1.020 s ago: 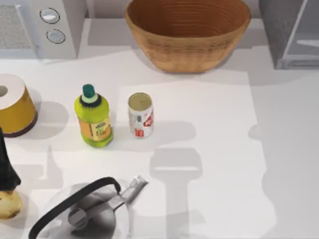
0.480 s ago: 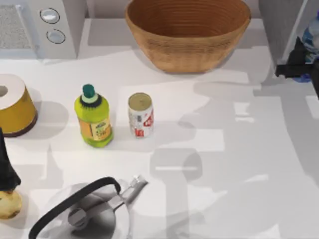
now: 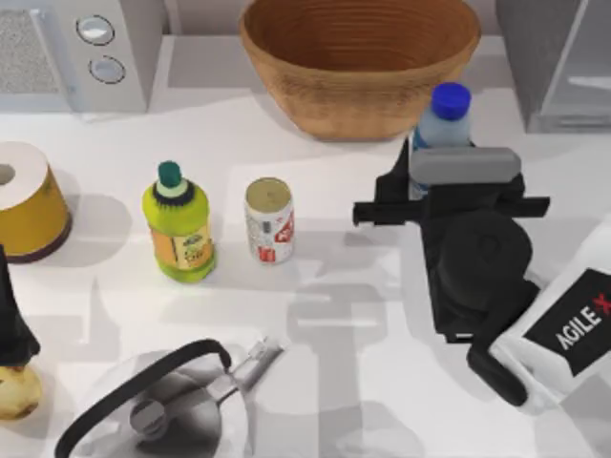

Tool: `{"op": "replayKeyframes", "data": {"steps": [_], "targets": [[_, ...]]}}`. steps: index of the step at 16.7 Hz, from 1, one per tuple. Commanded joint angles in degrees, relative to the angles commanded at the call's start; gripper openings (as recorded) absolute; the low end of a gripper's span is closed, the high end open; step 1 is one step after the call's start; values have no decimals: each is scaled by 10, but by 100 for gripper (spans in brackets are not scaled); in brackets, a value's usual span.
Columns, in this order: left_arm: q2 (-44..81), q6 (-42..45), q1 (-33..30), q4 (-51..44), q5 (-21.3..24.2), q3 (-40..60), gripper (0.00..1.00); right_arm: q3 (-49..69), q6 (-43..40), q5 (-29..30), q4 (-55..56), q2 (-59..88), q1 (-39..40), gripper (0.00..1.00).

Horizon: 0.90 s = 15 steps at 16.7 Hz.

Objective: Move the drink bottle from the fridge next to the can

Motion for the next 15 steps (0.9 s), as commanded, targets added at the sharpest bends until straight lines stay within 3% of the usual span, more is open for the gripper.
{"op": "replayKeyframes", "data": {"steps": [3,12,15], "targets": [[0,0,0,0,0,0,100,-4,0,34,8,1,34,0],[0,0,0,0,0,0,100,-4,0,34,8,1,34,0],[0,0,0,0,0,0,100,-4,0,34,8,1,34,23]]}}
